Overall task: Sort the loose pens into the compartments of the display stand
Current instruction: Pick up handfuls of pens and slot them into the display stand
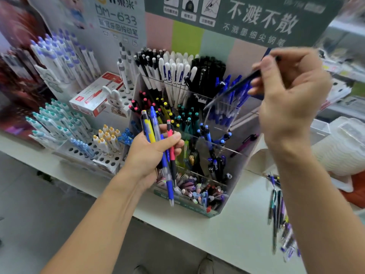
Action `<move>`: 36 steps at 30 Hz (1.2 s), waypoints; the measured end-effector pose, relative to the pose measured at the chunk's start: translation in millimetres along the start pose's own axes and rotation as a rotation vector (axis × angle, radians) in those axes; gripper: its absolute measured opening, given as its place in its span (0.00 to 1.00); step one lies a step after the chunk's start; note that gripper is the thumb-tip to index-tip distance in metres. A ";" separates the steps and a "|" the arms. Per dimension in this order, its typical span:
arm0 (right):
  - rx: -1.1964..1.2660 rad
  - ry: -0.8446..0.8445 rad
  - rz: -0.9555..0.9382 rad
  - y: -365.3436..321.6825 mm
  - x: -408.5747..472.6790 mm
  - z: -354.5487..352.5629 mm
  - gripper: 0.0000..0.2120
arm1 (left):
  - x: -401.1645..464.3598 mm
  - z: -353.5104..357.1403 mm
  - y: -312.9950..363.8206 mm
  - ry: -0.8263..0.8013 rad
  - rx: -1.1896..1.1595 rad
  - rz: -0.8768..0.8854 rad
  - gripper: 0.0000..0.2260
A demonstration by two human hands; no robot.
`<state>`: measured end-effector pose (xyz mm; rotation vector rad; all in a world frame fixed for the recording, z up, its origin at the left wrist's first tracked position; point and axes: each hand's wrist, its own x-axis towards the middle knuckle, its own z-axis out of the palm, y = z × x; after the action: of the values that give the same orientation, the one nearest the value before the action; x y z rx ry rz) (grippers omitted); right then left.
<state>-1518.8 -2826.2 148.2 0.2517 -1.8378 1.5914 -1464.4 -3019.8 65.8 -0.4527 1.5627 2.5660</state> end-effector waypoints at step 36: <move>-0.135 -0.749 0.648 12.5 -76.1 76.7 0.09 | 24.4 -38.5 -1.7 -0.035 0.153 0.116 0.13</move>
<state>-1496.8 -2916.2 91.2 0.2168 -2.8042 1.9420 -1479.6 -3054.6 40.5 -0.3088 1.8062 2.4957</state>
